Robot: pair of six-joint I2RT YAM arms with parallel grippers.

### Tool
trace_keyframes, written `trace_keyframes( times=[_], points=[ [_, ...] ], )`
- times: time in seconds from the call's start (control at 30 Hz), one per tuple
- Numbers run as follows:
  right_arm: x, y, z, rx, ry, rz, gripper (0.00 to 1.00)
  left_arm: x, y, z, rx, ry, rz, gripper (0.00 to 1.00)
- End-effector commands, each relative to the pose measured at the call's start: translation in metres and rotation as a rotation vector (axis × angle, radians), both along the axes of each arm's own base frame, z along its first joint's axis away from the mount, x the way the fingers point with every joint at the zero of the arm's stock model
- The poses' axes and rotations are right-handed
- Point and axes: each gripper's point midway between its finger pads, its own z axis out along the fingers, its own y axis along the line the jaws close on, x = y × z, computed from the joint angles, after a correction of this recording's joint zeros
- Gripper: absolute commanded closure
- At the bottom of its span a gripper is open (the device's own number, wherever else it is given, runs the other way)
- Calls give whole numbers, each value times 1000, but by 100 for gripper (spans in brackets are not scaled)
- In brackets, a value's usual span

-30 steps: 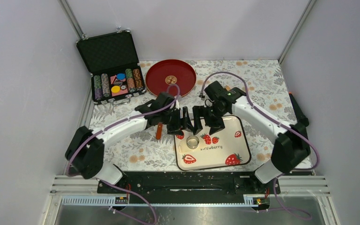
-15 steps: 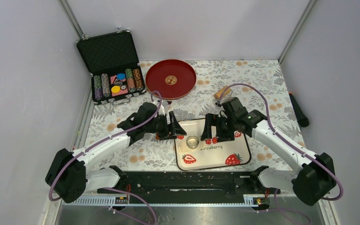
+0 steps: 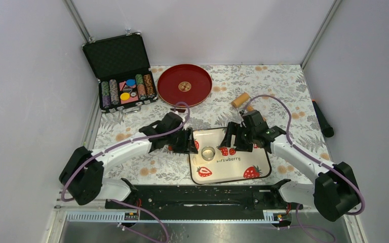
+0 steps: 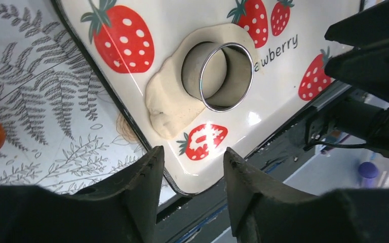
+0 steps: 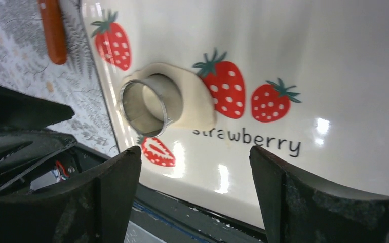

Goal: Roll out the dumpling wrappers from the dough

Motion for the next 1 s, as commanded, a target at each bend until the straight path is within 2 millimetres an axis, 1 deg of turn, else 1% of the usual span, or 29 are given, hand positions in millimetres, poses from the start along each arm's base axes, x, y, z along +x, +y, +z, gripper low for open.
trace_keyframes(
  times=[0.0, 0.07, 0.2, 0.27, 0.33, 0.43, 0.57, 0.63, 0.7, 0.87, 0.97],
  points=[
    [12, -13, -18, -8, -11, -87, 18, 15, -12, 0, 38, -71, -26, 56],
    [12, -14, -26, -3, 17, -94, 25, 16, -12, -8, 59, -65, -25, 57],
    [11, -10, -39, -3, 74, -81, 34, 16, -11, -23, 98, -54, -36, 58],
    [12, -7, -42, 1, 88, -75, 41, 15, -10, -29, 113, -48, -39, 58],
    [12, -6, -44, 1, 100, -72, 45, 14, -11, -34, 114, -41, -44, 59],
    [11, -5, -46, 5, 112, -71, 48, 13, -15, -40, 111, -28, -49, 60],
    [11, -2, -49, 13, 130, -61, 49, 12, -16, -49, 128, -16, -49, 62],
    [11, -1, -49, 16, 135, -58, 49, 11, -16, -54, 142, -9, -54, 65],
    [10, 0, -50, 16, 140, -57, 51, 10, -14, -59, 162, -2, -50, 68],
    [9, 3, -53, 23, 163, -45, 53, 9, -7, -69, 242, 6, -41, 73],
    [9, 5, -54, 28, 170, -38, 54, 9, -5, -70, 301, 7, -42, 75]
  ],
)
